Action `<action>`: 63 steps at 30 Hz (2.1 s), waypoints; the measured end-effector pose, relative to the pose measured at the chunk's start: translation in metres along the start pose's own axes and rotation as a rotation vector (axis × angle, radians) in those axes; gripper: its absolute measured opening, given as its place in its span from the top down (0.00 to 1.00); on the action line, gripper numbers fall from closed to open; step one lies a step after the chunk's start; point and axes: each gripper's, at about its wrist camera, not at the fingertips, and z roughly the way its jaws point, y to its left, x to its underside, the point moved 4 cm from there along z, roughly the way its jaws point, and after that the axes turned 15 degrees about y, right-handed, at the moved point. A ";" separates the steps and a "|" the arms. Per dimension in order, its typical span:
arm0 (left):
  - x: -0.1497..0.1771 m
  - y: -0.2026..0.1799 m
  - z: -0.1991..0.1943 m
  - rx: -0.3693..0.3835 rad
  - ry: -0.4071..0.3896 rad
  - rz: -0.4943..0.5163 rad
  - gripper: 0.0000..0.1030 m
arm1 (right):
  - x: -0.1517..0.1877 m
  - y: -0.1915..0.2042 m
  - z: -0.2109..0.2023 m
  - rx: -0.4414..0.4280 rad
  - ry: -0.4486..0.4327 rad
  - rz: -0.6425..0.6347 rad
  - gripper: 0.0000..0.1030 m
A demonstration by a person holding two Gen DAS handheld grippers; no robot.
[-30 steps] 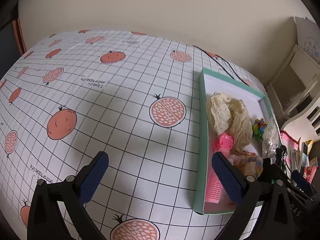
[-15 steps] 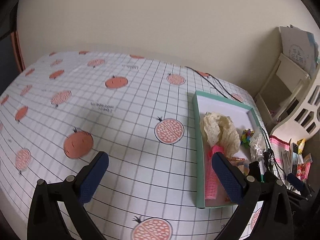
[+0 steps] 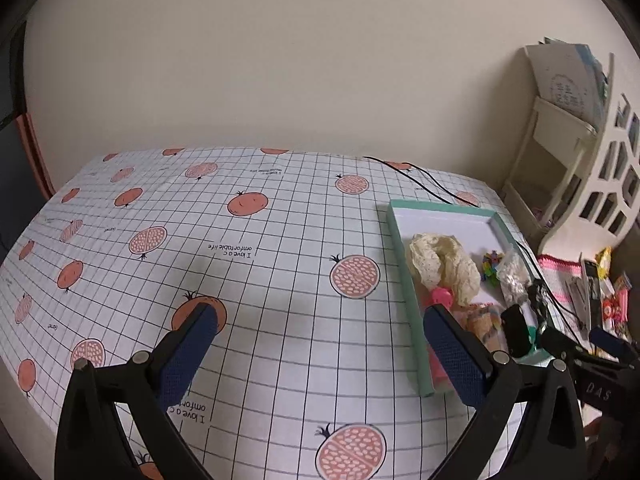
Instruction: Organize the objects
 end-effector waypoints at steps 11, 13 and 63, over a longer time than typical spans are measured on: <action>0.023 0.009 -0.019 0.063 -0.011 0.008 0.00 | 0.024 0.016 -0.022 -0.014 -0.036 -0.012 0.00; 0.030 0.011 -0.019 0.069 -0.009 0.003 0.00 | 0.030 0.019 -0.025 -0.025 -0.043 -0.011 0.00; 0.118 0.053 0.075 -0.020 0.171 -0.049 0.00 | 0.103 0.045 0.068 0.035 0.031 -0.068 0.00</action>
